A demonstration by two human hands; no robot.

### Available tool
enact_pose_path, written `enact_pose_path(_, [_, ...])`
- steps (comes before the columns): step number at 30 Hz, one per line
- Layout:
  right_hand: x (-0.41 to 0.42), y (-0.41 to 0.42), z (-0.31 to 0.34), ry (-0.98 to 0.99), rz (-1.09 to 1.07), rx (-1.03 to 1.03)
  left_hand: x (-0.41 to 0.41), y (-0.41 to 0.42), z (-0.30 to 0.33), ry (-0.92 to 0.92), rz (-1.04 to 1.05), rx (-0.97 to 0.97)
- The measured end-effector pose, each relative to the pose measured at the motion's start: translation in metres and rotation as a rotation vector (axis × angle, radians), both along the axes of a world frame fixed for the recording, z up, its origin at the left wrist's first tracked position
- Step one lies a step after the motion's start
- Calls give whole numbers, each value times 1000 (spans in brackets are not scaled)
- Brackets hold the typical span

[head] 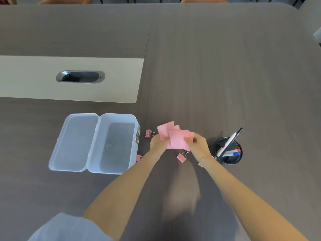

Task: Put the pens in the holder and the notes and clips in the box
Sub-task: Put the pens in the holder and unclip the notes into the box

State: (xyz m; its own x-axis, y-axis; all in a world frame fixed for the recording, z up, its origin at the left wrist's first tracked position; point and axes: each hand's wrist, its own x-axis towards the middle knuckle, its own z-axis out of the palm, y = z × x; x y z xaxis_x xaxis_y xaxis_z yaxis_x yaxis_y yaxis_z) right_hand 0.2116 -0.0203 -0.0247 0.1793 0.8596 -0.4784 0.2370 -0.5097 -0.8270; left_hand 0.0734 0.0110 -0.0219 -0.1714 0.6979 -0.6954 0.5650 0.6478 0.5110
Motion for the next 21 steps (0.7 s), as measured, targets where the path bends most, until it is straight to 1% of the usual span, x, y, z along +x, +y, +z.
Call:
enact_pose_path(1, [-2,1,-1,55,-20,-8,-3,-1,5,-98,22,0])
enact_pose_path(3, [-4,4,-1,122,-60,-21,-12,-5,17,-322,163,-41])
enact_pose_path(4, [-4,5,-1,131,-62,-9,-15,-7,23,-406,227,-49])
enact_pose_path(5, [-5,6,-1,115,-38,8,-16,-9,29,-444,239,-28])
enact_pose_path(8, [-10,7,1,-21,108,16,-11,-16,51,-537,70,43])
enact_pose_path(9, [-12,6,3,-36,138,19,-9,-18,59,-532,9,66])
enact_pose_path(12, [-14,4,4,-54,162,48,-22,-16,35,-428,-46,84])
enact_pose_path(14, [-14,1,2,-90,195,53,-31,-20,24,-322,-128,107])
enact_pose_path(15, [-15,0,0,-107,206,56,-34,-21,17,-241,-196,134])
enact_pose_path(16, [-16,-2,-3,-119,211,60,-38,-22,8,-121,-260,167])
enact_pose_path(17, [-17,-3,-6,-134,219,69,-41,-22,2,-6,-328,212])
enact_pose_path(18, [-19,-4,-9,-155,235,77,-44,-22,-2,71,-395,277])
enact_pose_path(19, [-21,-5,-11,-169,257,87,-46,-22,-5,107,-445,340])
enact_pose_path(21, [-24,-7,-14,-184,290,94,-49,-22,-6,116,-461,426])
